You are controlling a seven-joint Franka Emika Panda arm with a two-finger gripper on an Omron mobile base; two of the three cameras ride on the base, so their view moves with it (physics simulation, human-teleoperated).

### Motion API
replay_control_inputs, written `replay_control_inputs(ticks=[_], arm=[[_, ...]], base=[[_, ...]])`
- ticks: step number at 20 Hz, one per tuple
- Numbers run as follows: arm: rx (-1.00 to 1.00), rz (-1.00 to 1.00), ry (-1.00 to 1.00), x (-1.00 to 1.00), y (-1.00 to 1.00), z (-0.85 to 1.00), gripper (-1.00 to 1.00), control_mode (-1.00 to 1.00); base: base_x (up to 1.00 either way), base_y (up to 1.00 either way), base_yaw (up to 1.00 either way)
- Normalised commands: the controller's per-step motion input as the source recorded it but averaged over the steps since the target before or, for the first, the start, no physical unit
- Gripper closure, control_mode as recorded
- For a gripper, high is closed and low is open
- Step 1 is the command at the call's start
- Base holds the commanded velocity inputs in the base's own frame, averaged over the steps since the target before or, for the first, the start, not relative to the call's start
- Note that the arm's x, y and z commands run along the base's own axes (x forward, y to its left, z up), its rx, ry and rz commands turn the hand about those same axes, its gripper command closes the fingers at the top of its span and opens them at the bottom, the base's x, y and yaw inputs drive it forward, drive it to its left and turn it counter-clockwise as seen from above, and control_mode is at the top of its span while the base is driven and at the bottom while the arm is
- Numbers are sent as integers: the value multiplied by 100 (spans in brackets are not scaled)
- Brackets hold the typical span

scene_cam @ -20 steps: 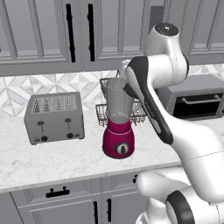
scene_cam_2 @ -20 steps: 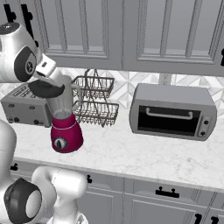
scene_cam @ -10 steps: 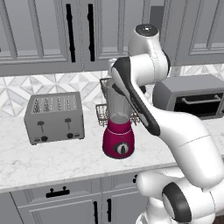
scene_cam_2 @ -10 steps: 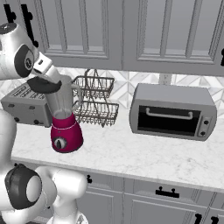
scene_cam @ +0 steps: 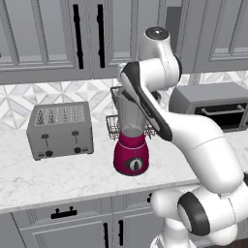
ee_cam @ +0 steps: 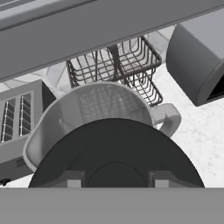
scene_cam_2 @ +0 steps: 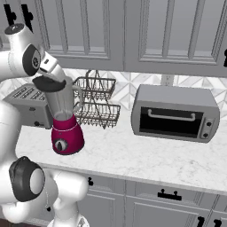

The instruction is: Close the lid blender by securely placing the lid on top.

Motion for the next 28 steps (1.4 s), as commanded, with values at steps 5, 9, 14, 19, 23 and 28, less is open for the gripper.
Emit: replay_control_inputs(ticks=[5,9,14,19,23,28], arm=[[-4,0,-1,29,0,-4,100,-100],[-5,0,-2,30,1,-3,100,-100],[-4,0,-3,31,9,0,100,-100],[-4,0,-4,25,20,0,100,-100],[-2,0,-8,13,13,0,100,-100],[-2,0,-4,0,-2,0,100,-100]], base=[[0,0,0],[0,0,0],[0,0,0],[0,0,0],[0,0,0],[0,0,0]])
